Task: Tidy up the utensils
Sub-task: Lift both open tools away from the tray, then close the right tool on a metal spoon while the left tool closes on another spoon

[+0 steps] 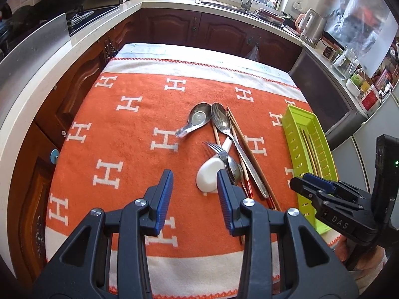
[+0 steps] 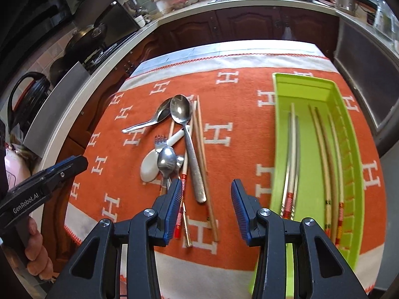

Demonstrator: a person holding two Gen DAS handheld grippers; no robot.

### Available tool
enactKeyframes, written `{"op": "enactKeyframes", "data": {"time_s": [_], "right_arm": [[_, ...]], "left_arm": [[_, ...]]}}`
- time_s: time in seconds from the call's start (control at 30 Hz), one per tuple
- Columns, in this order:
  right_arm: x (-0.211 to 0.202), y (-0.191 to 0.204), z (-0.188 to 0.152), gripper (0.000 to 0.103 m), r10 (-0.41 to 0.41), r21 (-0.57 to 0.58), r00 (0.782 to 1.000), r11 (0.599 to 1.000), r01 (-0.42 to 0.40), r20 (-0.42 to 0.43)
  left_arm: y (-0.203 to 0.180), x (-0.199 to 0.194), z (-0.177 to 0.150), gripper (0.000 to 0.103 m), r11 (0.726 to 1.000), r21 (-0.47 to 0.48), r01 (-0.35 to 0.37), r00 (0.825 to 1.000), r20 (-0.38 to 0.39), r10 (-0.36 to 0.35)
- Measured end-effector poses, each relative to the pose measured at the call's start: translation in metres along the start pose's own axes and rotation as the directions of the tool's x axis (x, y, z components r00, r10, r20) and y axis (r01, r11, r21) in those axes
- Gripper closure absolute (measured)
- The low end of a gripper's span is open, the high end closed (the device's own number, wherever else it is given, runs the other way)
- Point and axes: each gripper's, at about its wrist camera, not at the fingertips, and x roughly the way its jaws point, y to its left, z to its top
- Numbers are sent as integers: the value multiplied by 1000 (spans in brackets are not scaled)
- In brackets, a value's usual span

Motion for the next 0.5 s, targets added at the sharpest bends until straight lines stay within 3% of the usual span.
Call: {"op": "enactKeyframes", "data": {"time_s": [0.1, 0.27, 0.5], "right_arm": [[15, 8, 15, 62, 22, -25, 1000, 999, -23, -19], [43, 21, 42, 63, 25, -79, 999, 997, -28, -30], [91, 28, 70, 76, 46, -95, 996, 994, -54, -82]], "left_arm": [[13, 13, 18, 64, 999, -19, 26, 1000, -14, -26], [33, 47, 50, 62, 997, -50, 57, 997, -51, -60], [45, 122, 73, 62, 989, -80, 121, 977, -166, -133]]}}
